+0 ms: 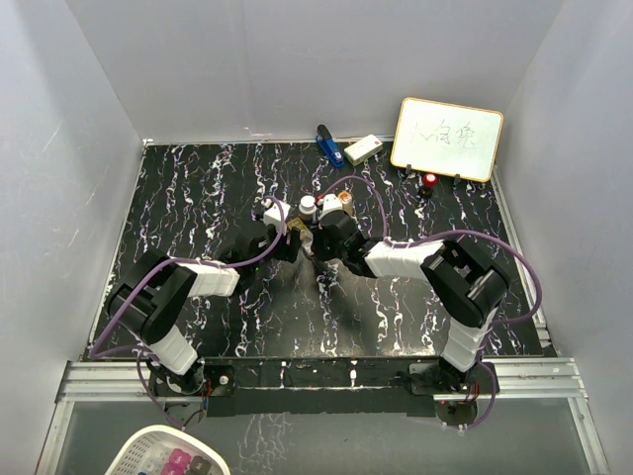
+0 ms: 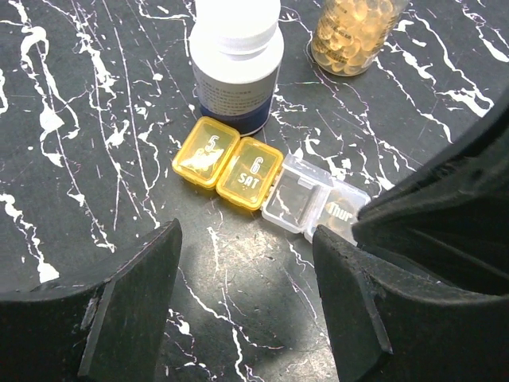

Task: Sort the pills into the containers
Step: Close the pill container at the center of the board, then pick up the pill bottle at the center of the board.

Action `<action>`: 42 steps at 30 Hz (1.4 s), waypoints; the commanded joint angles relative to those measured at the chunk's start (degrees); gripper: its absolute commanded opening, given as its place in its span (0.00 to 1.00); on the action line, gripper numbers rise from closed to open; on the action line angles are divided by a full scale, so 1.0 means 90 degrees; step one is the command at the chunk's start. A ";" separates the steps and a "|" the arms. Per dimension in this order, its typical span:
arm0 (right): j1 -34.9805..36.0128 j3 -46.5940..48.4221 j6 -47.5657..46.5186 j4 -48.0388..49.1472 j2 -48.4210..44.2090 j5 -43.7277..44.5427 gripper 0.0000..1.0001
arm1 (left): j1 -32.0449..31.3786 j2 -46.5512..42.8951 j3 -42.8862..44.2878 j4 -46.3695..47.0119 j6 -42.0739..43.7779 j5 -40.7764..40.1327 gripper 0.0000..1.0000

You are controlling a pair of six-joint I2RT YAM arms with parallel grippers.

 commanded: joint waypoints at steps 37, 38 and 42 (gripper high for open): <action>-0.0490 0.3591 -0.1420 -0.1295 0.1440 0.1073 0.63 | 0.0562 -0.1304 -0.0612 0.0233 -0.0366 -0.0741 0.76; -0.0493 0.3532 -0.1410 -0.1269 0.1434 0.1027 0.63 | 0.0563 -0.1306 -0.0615 0.0240 -0.0377 -0.0737 0.76; -0.0490 0.3367 -0.1340 -0.1215 0.1401 0.0884 0.64 | 0.0573 -0.1306 -0.0631 0.0272 -0.0408 -0.0745 0.77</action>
